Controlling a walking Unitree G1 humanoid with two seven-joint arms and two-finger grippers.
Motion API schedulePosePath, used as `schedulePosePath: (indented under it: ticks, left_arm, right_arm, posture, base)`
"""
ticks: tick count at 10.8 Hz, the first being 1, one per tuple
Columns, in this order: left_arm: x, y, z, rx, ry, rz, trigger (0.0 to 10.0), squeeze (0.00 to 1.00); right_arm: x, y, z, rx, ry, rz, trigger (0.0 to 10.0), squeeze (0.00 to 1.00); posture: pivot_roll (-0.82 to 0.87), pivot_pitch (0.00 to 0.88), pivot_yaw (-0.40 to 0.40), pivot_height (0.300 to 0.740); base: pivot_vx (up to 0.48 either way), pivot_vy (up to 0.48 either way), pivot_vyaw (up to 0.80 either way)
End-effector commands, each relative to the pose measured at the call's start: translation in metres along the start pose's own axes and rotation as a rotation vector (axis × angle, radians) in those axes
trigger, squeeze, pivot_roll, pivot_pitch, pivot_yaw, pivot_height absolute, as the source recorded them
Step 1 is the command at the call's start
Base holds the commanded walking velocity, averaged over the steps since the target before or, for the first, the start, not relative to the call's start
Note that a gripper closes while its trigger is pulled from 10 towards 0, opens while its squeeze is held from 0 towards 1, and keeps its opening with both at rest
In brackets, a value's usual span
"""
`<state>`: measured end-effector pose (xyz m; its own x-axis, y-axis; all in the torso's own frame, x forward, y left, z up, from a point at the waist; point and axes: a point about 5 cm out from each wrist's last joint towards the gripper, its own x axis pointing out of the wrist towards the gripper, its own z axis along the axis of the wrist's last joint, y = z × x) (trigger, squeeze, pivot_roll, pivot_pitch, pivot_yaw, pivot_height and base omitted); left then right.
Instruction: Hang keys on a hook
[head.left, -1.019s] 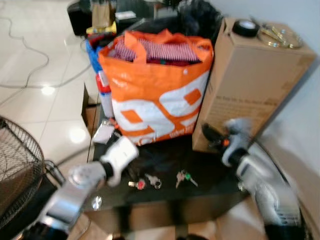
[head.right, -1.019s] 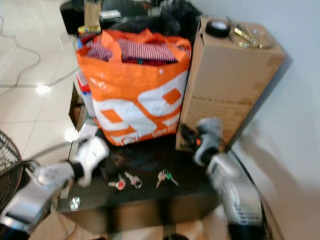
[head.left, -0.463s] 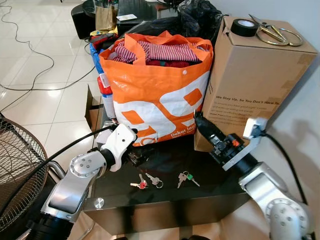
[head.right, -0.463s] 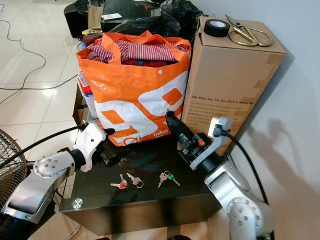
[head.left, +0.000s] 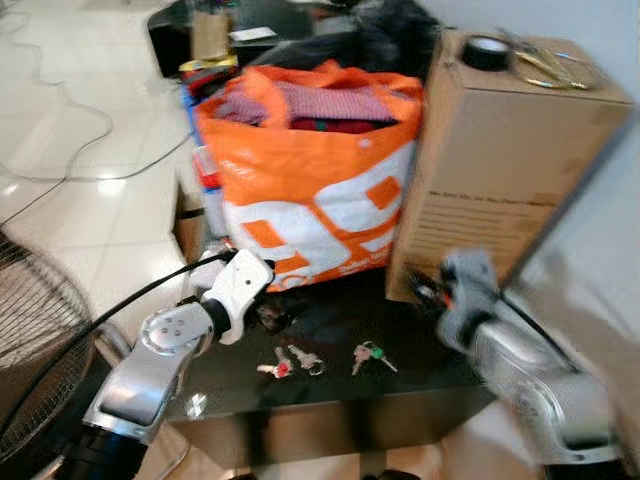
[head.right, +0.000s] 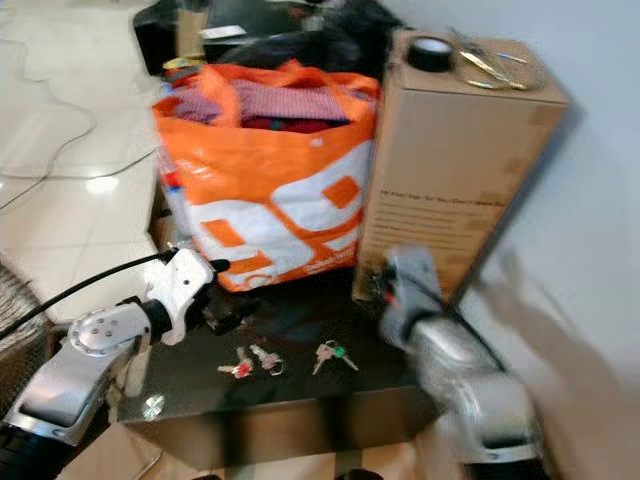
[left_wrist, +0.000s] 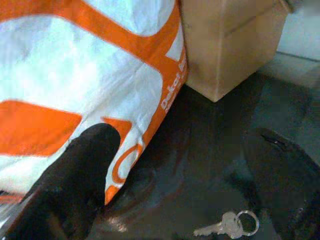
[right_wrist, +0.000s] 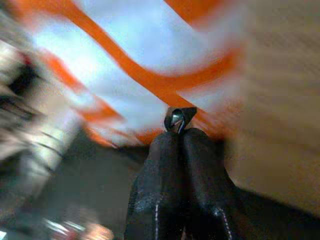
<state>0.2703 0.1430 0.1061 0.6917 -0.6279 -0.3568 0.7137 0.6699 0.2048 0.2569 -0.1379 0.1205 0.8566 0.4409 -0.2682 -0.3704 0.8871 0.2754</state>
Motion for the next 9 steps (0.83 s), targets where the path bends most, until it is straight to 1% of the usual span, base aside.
schedulePosePath:
  ticks: [1, 2, 3, 4, 5, 6, 7, 8, 9]
  left_arm:
    - [-0.002, 0.002, -0.001, -0.004, 0.015, 0.014, 10.0, 0.0]
    - [-0.002, 0.002, 0.0, -0.01, 0.011, 0.03, 10.0, 0.0]
    - [-0.001, 0.002, 0.001, 0.001, -0.008, 0.052, 10.0, 0.0]
    - [-0.001, 0.002, 0.003, 0.01, -0.024, 0.053, 10.0, 0.0]
    - [0.0, 0.002, 0.004, 0.031, -0.032, 0.046, 10.0, 0.0]
    - [0.0, 0.001, 0.006, 0.047, -0.035, 0.046, 10.0, 0.0]
    - [0.0, 0.002, 0.006, 0.046, -0.038, 0.048, 10.0, 0.0]
    - [0.0, 0.001, 0.006, 0.045, -0.04, 0.05, 10.0, 0.0]
    - [-0.001, 0.002, 0.004, 0.037, -0.038, 0.058, 10.0, 0.0]
  right_arm:
    - [-0.005, -0.001, 0.009, 0.077, -0.072, 0.027, 0.0, 0.0]
    - [-0.007, 0.002, 0.01, 0.238, -0.152, 0.075, 0.0, 0.0]
    - [-0.012, 0.004, 0.012, 0.415, -0.238, 0.152, 0.0, 0.0]
    - [-0.02, 0.004, 0.017, 0.535, -0.326, 0.228, 0.0, 0.0]
    - [-0.033, 0.005, 0.028, 0.617, -0.444, 0.332, 0.0, 0.0]
    - [-0.04, 0.006, 0.029, 0.616, -0.455, 0.388, 0.0, 0.0]
    - [-0.043, 0.008, 0.031, 0.612, -0.462, 0.405, 0.0, 0.0]
    - [-0.044, 0.007, 0.033, 0.61, -0.464, 0.405, 0.0, 0.0]
    - [-0.044, 0.005, 0.035, 0.589, -0.455, 0.384, 0.0, 0.0]
  posture:
    - [-0.07, 0.0, 0.021, 0.74]
    - [-0.07, 0.0, 0.02, 0.74]
    - [-0.08, 0.0, 0.026, 0.74]
    - [-0.08, 0.0, 0.027, 0.74]
    - [-0.08, 0.0, 0.028, 0.74]
    - [-0.08, 0.0, 0.027, 0.74]
    - [-0.09, 0.0, 0.025, 0.74]
    - [-0.09, 0.0, 0.024, 0.74]
    - [-0.09, 0.0, 0.02, 0.74]
  base:
    - [0.0, 0.0, 0.0]
    - [0.0, 0.0, 0.0]
    - [0.0, 0.0, 0.0]
    - [0.0, 0.0, 0.0]
    - [0.0, 0.0, 0.0]
    - [0.0, 0.0, 0.0]
    - [0.0, 0.0, 0.0]
    - [0.0, 0.0, 0.0]
    - [0.0, 0.0, 0.0]
